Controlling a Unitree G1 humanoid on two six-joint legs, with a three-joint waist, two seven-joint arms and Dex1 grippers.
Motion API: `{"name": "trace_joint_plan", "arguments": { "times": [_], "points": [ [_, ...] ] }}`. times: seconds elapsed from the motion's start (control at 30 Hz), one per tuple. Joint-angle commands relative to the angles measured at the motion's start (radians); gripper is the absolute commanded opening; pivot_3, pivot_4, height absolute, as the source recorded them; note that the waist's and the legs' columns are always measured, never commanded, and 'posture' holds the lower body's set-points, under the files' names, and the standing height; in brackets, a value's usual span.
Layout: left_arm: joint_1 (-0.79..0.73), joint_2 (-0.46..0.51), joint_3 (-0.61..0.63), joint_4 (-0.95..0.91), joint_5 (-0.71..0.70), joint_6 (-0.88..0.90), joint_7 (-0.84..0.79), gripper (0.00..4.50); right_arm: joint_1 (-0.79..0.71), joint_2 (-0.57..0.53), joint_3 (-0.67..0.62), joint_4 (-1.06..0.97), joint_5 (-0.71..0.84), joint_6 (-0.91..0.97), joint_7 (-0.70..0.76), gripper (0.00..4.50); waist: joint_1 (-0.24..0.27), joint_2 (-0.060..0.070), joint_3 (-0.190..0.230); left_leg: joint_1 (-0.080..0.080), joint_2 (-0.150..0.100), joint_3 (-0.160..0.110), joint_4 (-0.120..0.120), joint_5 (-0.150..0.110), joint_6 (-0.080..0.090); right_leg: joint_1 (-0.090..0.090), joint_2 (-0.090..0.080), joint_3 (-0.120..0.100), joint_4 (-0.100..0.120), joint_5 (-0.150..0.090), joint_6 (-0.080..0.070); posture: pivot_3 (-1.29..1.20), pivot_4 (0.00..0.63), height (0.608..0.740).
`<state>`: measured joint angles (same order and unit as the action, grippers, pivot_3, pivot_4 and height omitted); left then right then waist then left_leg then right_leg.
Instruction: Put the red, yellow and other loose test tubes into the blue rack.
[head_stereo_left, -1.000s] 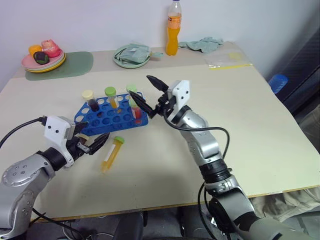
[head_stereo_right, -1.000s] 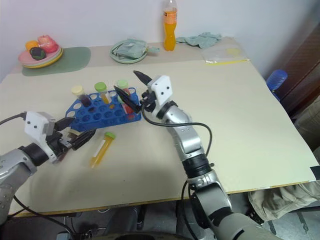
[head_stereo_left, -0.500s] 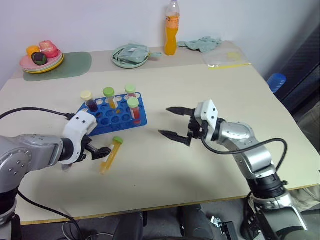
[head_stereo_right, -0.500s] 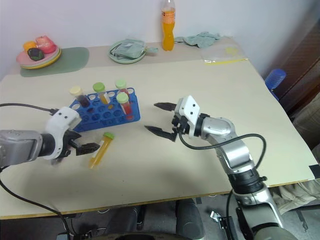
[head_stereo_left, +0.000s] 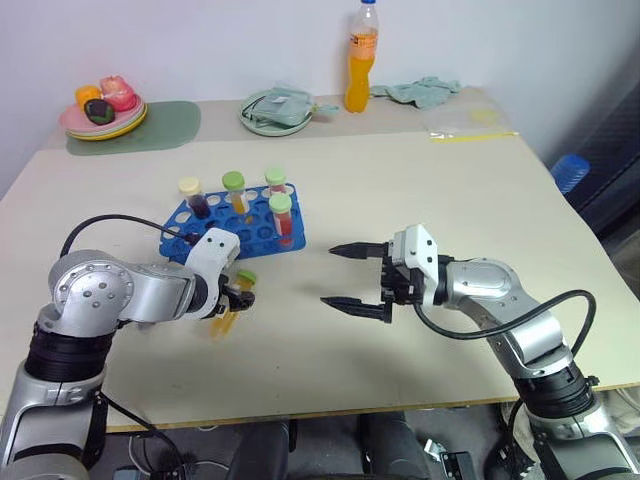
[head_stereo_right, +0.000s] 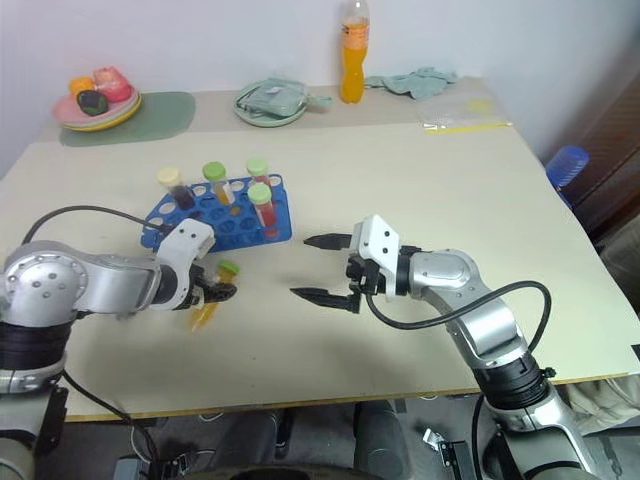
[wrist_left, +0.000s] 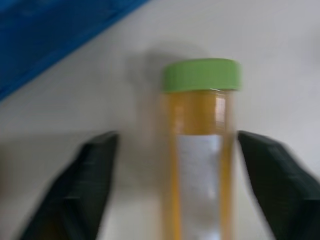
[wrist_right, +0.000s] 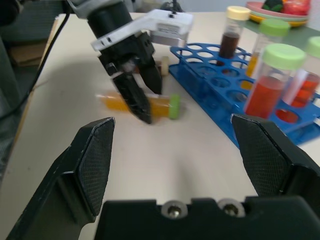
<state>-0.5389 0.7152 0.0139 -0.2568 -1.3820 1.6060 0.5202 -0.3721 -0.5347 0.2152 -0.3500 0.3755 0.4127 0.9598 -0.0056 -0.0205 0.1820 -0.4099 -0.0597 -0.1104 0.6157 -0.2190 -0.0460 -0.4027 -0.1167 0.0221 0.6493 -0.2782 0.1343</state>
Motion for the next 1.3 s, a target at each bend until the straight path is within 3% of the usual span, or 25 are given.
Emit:
{"name": "trace_joint_plan", "arguments": {
  "times": [0.03,0.1,0.27,0.33,0.43,0.57,0.67,0.8,0.93,1.0,1.3],
  "points": [
    [-0.01,-0.024,-0.033,0.003,-0.073,0.008,0.06,1.73,-0.007,0.014,0.0,-0.041,0.007,-0.002,-0.015,4.15,0.0,0.0,0.0,0.0,0.0,0.0,0.0,0.0,0.0,0.0,0.0,0.0,0.0,0.0,0.0,0.0,0.15,0.74],
    [-0.014,-0.032,-0.032,0.006,-0.098,0.008,0.09,0.88,-0.008,0.017,0.004,-0.04,0.007,-0.003,-0.019,4.15,-0.001,0.0,0.0,0.0,0.0,0.0,0.0,0.0,0.0,0.0,0.0,0.0,0.0,0.0,0.0,0.0,0.15,0.74],
    [0.037,0.068,0.031,-0.148,-0.16,-0.038,0.005,0.79,-0.007,0.015,0.005,-0.042,0.012,0.0,-0.024,4.15,-0.008,0.0,0.0,0.0,0.0,0.0,0.0,0.0,0.0,-0.001,0.0,0.0,0.0,0.0,0.0,0.0,0.15,0.74],
    [0.109,0.136,0.108,-0.323,-0.043,-0.161,-0.154,0.79,-0.002,0.01,0.001,-0.041,0.013,0.002,-0.024,4.15,-0.014,0.0,0.0,0.0,0.001,0.001,-0.001,0.0,-0.001,-0.002,0.001,0.001,0.0,0.0,0.0,0.0,0.15,0.74],
    [0.343,0.223,0.234,-0.53,0.349,-0.579,-0.462,0.79,0.012,0.004,-0.007,-0.036,0.014,0.006,-0.028,4.15,-0.014,0.001,0.0,0.0,0.003,0.004,-0.003,0.003,-0.006,-0.004,0.002,0.002,-0.001,0.0,-0.001,0.0,0.15,0.74],
    [0.477,0.099,0.352,-0.455,0.459,-0.825,-0.616,0.79,0.031,0.019,-0.026,-0.017,0.015,0.021,-0.064,4.15,0.002,0.002,0.0,0.0,0.003,0.009,-0.004,0.001,-0.001,-0.001,0.002,0.002,-0.003,-0.002,-0.005,0.0,0.15,0.74],
    [0.4,-0.01,0.277,-0.373,0.626,-0.966,-0.584,0.79,0.044,0.033,-0.029,0.0,0.002,0.01,-0.095,4.15,0.022,0.0,0.0,0.0,0.003,0.007,-0.001,0.0,0.0,0.002,0.001,0.0,-0.006,-0.003,-0.006,0.0,0.15,0.74],
    [0.316,-0.259,0.114,-0.292,0.909,-1.202,-0.453,0.79,0.043,0.055,-0.023,0.006,-0.003,0.01,-0.12,4.15,0.023,-0.001,-0.001,0.0,0.0,0.003,0.0,-0.001,0.001,0.007,0.0,-0.003,-0.011,0.001,0.0,0.0,0.15,0.74],
    [0.305,-0.386,-0.04,-0.14,1.192,-1.425,-0.412,0.79,0.045,0.065,-0.015,0.003,-0.012,0.008,-0.134,4.15,0.015,-0.001,-0.001,0.0,0.0,0.005,-0.001,-0.001,0.002,0.007,0.0,-0.002,-0.013,0.003,0.003,0.0,0.15,0.74],
    [0.305,-0.449,-0.046,-0.084,1.215,-1.489,-0.411,0.79,0.047,0.064,-0.022,-0.001,-0.009,0.015,-0.144,4.15,0.012,-0.001,-0.001,0.0,0.0,0.005,-0.001,-0.001,0.002,0.006,0.001,-0.002,-0.013,0.003,0.003,0.0,0.15,0.74],
    [0.283,-0.555,-0.02,0.146,1.271,-1.722,-0.469,0.79,0.058,0.059,-0.028,-0.02,-0.007,0.02,-0.172,4.15,0.017,-0.001,-0.001,0.0,0.0,0.004,0.0,-0.001,0.002,0.007,0.001,-0.003,-0.013,0.003,0.003,0.0,0.15,0.74]
  ]
}}
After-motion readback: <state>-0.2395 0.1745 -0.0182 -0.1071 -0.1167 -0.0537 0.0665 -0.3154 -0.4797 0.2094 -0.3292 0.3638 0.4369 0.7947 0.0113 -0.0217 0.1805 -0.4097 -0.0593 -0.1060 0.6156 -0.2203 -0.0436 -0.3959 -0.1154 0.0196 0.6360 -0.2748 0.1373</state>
